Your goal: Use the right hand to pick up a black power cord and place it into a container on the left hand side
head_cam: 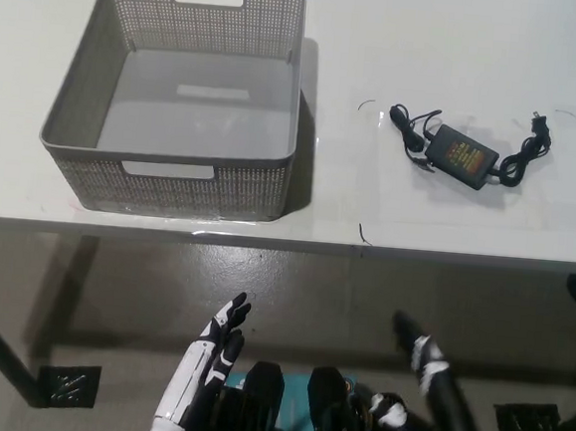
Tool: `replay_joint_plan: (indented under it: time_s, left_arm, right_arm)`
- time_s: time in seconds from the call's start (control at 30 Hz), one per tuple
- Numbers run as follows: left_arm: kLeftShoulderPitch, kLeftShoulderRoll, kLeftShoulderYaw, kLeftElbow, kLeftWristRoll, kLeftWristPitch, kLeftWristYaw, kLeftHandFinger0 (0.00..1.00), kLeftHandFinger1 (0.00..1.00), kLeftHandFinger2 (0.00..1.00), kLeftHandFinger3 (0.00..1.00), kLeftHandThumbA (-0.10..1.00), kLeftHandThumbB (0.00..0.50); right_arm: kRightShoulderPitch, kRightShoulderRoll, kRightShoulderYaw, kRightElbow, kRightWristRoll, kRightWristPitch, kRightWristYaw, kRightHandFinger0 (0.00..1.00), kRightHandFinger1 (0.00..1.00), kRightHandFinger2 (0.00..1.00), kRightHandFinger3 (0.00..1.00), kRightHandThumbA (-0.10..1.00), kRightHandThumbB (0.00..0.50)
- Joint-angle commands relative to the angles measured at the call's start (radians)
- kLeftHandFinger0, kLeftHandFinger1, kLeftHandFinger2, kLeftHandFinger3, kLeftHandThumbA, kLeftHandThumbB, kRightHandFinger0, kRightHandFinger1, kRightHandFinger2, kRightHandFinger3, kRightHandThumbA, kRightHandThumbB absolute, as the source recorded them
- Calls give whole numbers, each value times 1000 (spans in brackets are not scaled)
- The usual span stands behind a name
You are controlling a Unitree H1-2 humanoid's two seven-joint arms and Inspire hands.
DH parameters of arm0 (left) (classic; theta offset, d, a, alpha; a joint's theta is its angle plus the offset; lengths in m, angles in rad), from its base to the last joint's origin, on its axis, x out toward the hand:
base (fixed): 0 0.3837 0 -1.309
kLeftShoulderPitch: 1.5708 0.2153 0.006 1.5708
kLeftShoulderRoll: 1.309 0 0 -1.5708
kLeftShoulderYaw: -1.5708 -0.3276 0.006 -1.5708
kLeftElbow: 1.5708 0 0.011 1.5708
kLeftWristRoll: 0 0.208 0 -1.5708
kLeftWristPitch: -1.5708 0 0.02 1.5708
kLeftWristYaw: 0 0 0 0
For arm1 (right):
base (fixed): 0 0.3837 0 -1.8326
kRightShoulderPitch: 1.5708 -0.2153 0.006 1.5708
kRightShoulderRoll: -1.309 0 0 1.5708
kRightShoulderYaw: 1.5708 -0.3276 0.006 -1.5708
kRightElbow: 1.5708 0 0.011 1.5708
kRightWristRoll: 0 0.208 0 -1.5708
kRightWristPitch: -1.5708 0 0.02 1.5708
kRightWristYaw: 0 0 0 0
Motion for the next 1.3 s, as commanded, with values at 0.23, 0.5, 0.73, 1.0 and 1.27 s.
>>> replay_joint_plan:
  time_s: [0.23, 0.5, 0.73, 1.0, 1.27]
  left_arm:
    - [-50, -3, 12, -6, 24, -74, 28, 1000, 1000, 1000, 1000, 1000, 0]
    - [-51, -5, 14, 3, 17, -86, 19, 1000, 1000, 1000, 1000, 1000, 0]
    - [-56, -6, 20, 2, 24, -76, 21, 1000, 1000, 1000, 1000, 1000, 1]
    - [-49, -11, 23, 7, 8, -86, 20, 1000, 1000, 1000, 1000, 1000, 0]
    - [-45, -7, 24, 15, 22, -97, 25, 1000, 1000, 1000, 1000, 1000, 0]
  right_arm:
    - [-83, -156, -85, -513, 62, 212, 61, 1000, 1000, 1000, 1000, 958, 488]
    - [-274, -240, -174, -503, -16, 304, 49, 1000, 1000, 1000, 1000, 1000, 482]
    - [-517, -338, -131, -344, -198, 390, 83, 1000, 1000, 1000, 1000, 872, 475]
    - [-757, -390, 2, -95, -399, 466, 102, 1000, 1000, 1000, 1000, 782, 500]
    - [-935, -399, 103, 200, -452, 481, 127, 1000, 1000, 1000, 1000, 854, 500]
